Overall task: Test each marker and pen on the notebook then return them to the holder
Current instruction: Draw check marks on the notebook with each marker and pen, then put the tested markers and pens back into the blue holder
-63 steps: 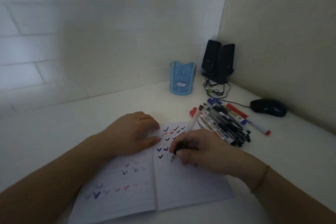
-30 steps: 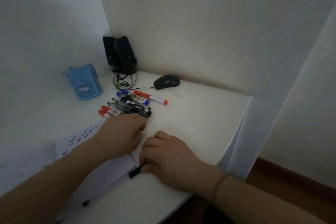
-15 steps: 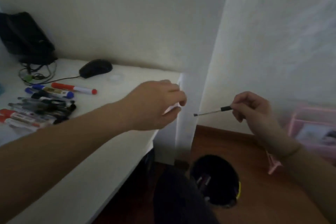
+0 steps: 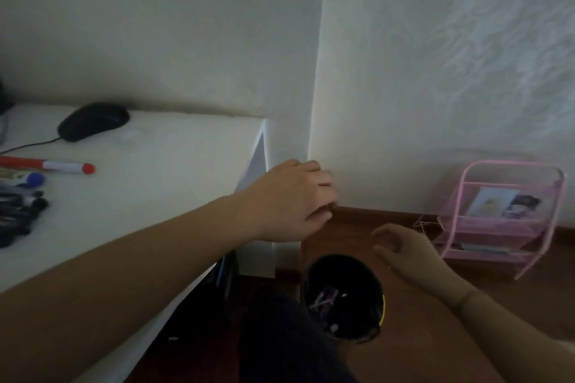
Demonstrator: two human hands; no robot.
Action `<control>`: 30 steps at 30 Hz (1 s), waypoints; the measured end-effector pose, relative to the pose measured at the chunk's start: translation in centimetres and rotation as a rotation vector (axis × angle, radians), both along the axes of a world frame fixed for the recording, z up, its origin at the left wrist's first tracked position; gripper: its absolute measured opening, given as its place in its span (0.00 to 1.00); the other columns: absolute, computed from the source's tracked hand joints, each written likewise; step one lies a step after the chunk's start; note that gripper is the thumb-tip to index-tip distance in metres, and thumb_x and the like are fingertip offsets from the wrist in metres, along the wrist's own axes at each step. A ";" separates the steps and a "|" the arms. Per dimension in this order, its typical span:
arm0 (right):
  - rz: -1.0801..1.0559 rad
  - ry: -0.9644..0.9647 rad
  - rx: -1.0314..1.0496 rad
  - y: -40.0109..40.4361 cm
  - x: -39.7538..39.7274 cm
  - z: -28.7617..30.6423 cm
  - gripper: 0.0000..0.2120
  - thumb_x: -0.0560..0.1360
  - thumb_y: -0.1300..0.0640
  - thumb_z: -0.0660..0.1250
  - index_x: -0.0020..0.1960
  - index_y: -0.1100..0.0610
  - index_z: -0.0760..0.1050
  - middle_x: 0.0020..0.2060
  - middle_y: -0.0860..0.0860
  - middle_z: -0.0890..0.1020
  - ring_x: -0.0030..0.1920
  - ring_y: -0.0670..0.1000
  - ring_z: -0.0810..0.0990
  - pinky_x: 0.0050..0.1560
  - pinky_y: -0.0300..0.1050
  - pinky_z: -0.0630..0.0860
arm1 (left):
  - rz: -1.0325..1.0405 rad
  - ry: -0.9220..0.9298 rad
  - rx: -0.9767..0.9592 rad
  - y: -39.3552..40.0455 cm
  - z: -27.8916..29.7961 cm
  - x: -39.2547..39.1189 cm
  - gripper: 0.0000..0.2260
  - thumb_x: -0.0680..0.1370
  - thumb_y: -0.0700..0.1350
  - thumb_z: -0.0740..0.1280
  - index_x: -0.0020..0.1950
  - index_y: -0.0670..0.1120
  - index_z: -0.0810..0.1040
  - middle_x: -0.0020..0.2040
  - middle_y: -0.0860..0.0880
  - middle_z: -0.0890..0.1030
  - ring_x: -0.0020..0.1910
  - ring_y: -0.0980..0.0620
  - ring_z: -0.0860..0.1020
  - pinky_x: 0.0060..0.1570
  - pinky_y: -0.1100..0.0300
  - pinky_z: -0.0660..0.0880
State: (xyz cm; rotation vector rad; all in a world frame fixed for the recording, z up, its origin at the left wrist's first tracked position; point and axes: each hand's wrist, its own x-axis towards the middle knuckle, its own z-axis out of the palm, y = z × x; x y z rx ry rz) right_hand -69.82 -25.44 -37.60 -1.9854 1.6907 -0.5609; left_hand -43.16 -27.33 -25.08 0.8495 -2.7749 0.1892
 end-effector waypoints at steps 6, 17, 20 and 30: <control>0.028 -0.181 -0.112 -1.5 4.3 5.1 0.10 0.71 0.59 0.71 0.43 0.44 0.76 0.33 0.47 0.83 0.32 0.44 0.81 0.39 0.42 0.78 | 0.155 0.256 -0.027 0.4 2.6 5.6 0.07 0.77 0.48 0.64 0.52 0.49 0.78 0.52 0.52 0.77 0.51 0.53 0.73 0.51 0.56 0.71; 0.508 -0.533 -0.295 1.5 25.4 16.5 0.06 0.71 0.63 0.69 0.43 0.53 0.80 0.31 0.47 0.83 0.32 0.47 0.81 0.33 0.42 0.77 | 0.924 0.473 -0.127 11.4 3.7 25.8 0.13 0.75 0.53 0.62 0.56 0.49 0.76 0.58 0.50 0.74 0.58 0.50 0.73 0.59 0.53 0.71; 0.758 -0.444 -0.356 3.5 33.5 18.1 0.03 0.72 0.57 0.69 0.44 0.49 0.79 0.33 0.45 0.83 0.34 0.46 0.81 0.35 0.34 0.73 | 1.123 0.429 -0.120 17.1 3.2 29.8 0.18 0.73 0.55 0.61 0.59 0.49 0.75 0.60 0.48 0.73 0.58 0.47 0.73 0.59 0.52 0.70; 0.937 0.300 -0.474 8.4 48.7 18.1 0.10 0.75 0.43 0.61 0.51 0.47 0.75 0.47 0.47 0.80 0.47 0.49 0.78 0.48 0.48 0.77 | 1.721 0.167 0.070 28.6 2.1 37.1 0.20 0.75 0.63 0.60 0.60 0.54 0.74 0.58 0.52 0.75 0.57 0.46 0.72 0.56 0.50 0.72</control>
